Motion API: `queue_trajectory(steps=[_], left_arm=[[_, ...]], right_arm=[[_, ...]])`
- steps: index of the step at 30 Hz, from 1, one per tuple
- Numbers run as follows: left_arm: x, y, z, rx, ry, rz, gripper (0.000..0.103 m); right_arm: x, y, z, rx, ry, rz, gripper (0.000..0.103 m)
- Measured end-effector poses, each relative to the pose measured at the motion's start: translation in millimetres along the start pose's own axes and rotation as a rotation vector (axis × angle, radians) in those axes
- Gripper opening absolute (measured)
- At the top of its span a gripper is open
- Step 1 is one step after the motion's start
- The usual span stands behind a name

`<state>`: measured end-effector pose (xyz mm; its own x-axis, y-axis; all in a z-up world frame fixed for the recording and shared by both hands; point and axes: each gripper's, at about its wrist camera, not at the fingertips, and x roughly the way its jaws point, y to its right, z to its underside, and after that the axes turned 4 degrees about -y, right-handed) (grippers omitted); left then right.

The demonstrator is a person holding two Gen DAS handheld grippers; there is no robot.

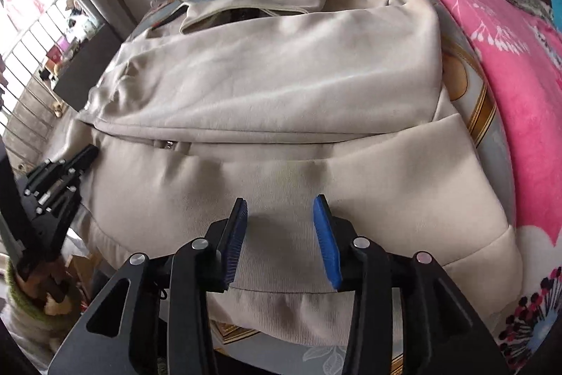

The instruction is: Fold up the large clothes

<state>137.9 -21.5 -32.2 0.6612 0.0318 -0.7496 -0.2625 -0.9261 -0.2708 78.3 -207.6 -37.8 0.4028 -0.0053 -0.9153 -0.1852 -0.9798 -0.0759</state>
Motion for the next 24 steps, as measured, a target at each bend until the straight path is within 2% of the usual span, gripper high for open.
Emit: queue_trajectory(steps=[2, 4, 6, 10, 16, 19, 24], left_arm=[[-1, 2, 1, 0.010, 0.005, -0.012, 0.002], [-4, 3, 1, 0.018, 0.022, -0.023, 0.002], [-11, 4, 1, 0.033, 0.052, -0.045, 0.002], [-37, 3, -3, 0.031, 0.130, -0.084, 0.002], [-68, -4, -17, 0.009, 0.227, -0.118, 0.002], [-51, 0, -19, 0.033, 0.200, -0.140, 0.002], [-5, 15, -6, 0.081, 0.115, -0.149, 0.002]], right_arm=[[2, -6, -1, -0.018, 0.025, 0.038, 0.038], [2, -8, -2, -0.021, 0.034, 0.041, 0.017], [0, -10, -2, -0.030, 0.037, 0.058, 0.007], [-8, -9, 2, -0.014, 0.075, 0.063, 0.004], [-52, -7, -7, 0.021, 0.220, 0.061, 0.004], [-38, -8, -15, 0.014, 0.217, 0.080, 0.004], [9, -6, -13, 0.014, 0.147, 0.097, 0.004]])
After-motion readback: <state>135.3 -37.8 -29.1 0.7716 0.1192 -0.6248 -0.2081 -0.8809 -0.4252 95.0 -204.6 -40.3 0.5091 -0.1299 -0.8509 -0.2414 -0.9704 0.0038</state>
